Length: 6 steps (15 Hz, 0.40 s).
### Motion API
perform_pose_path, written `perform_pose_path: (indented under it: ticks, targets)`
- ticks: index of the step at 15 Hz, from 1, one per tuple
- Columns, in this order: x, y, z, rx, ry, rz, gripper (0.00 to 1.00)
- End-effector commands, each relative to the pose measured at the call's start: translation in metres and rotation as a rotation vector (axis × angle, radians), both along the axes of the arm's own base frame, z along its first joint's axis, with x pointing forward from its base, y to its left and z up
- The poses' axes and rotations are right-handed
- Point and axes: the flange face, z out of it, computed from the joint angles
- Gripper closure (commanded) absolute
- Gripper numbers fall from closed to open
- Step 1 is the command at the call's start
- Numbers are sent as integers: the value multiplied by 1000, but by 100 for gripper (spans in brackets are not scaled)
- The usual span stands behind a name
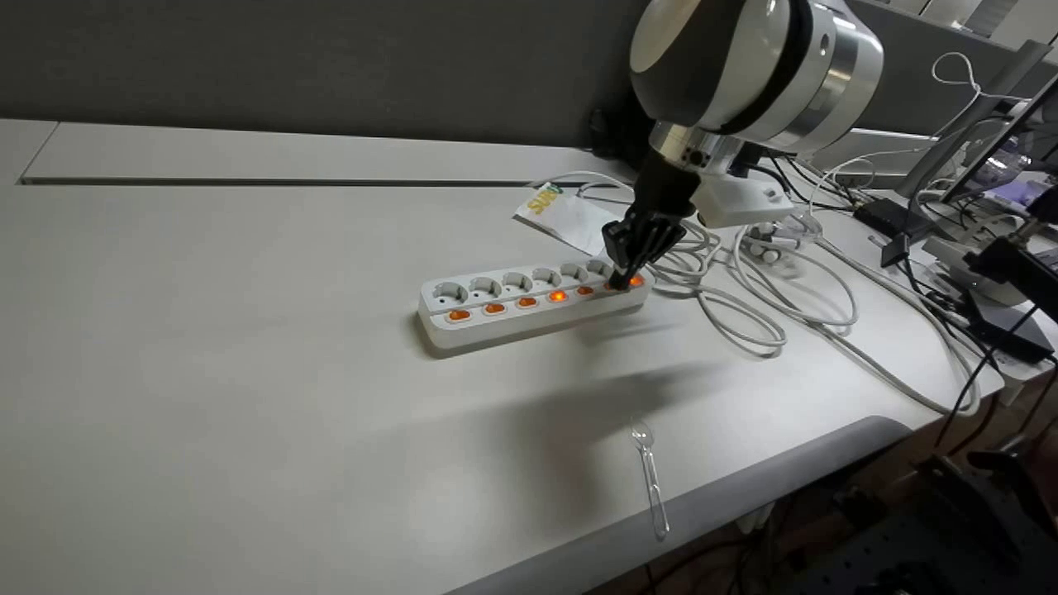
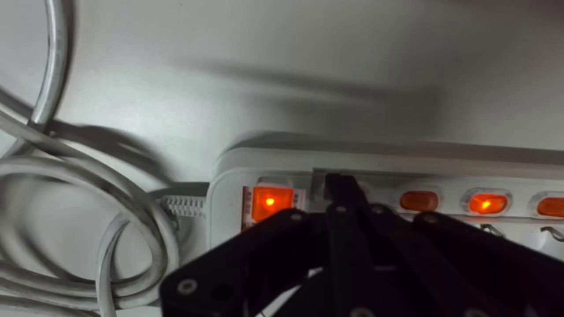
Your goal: Turn off the second switch from the right on the extension cable
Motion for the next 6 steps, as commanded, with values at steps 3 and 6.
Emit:
perform_pose_path:
  ticks: [3, 6]
  targets:
    - [2, -3, -25, -24, 74, -99, 100]
    - [4, -3, -24, -12, 97, -177, 100]
